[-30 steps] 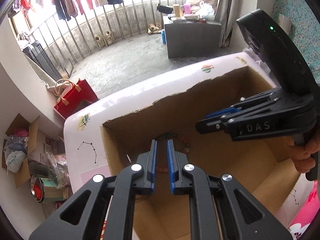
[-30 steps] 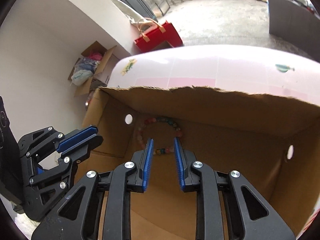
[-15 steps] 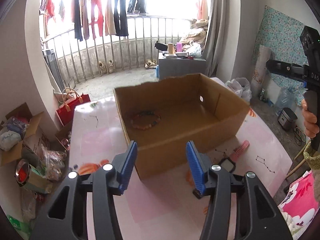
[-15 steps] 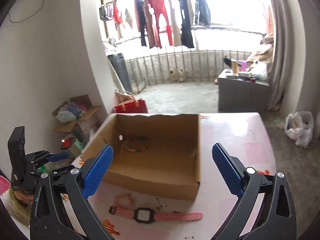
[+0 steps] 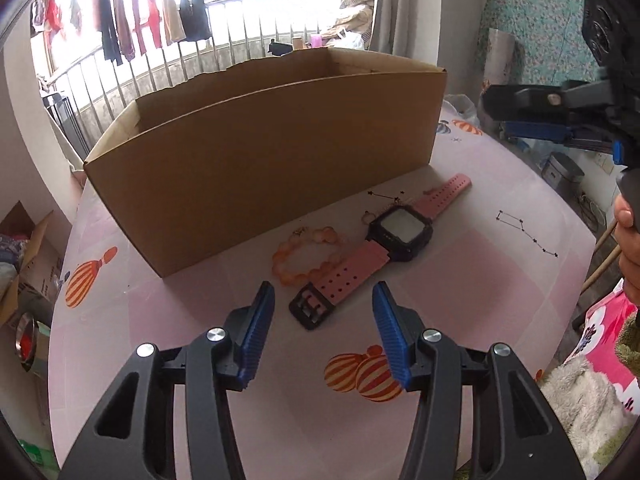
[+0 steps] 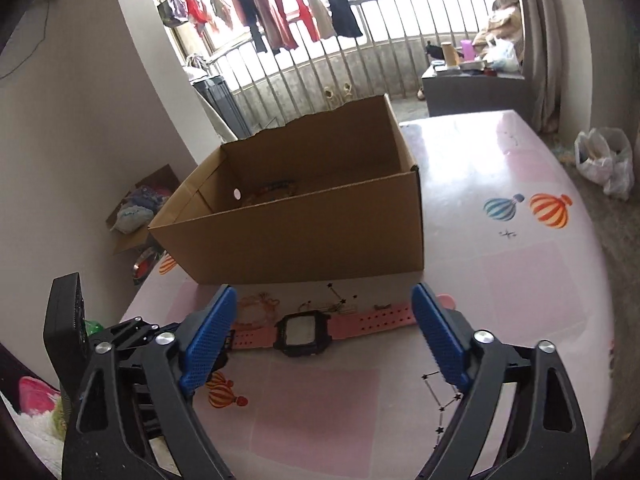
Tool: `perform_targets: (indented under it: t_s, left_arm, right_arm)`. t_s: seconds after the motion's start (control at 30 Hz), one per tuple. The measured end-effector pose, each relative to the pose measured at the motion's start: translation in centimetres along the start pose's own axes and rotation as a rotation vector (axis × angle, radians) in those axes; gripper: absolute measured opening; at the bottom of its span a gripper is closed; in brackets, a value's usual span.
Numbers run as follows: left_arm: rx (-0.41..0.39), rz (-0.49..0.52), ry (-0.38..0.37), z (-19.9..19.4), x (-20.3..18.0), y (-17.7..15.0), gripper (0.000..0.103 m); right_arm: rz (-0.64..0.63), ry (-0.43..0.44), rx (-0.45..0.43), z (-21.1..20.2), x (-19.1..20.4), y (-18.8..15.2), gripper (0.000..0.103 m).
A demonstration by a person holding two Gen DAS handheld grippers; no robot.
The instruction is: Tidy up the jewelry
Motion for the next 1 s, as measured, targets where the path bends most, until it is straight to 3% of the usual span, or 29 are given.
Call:
perform_targets:
  t_s: [0.1, 0.23, 0.53, 1.0]
  left_arm:
    - [0.014, 0.011, -0.001, 0.7, -0.2, 0.0, 0.037]
    - [0.062, -0.022, -0.033, 1.9, -0.1, -0.7, 0.018]
    - [0.085, -0.045, -0.044, 2.0, 0.5, -1.2, 0.015]
    - [0.104, -0.079, -0.039, 1.0, 1.5, -2.0, 0.015]
  right_arm:
    - [0.031, 0.041, 0.076, 2.2, 0.3, -1.1, 0.043]
    - [0.04, 0.094, 0.142, 4.2, 0.8, -1.6, 0.034]
    - [0.021, 0.13, 0.303, 7.7, 1.9, -3.8, 0.034]
    - [-0.063, 0.093, 0.353, 5.8, 4.8, -6.4, 0.034]
Point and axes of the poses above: each gripper's, at about its wrist camera, not at the fingertips, and z roughly the way its jaws point, x to its left, y to its top, the point moved 9 cm from there along z, roughly the way its jaws point, and after that the axes turned 7 degrees about -x, right-handed, at the moved point
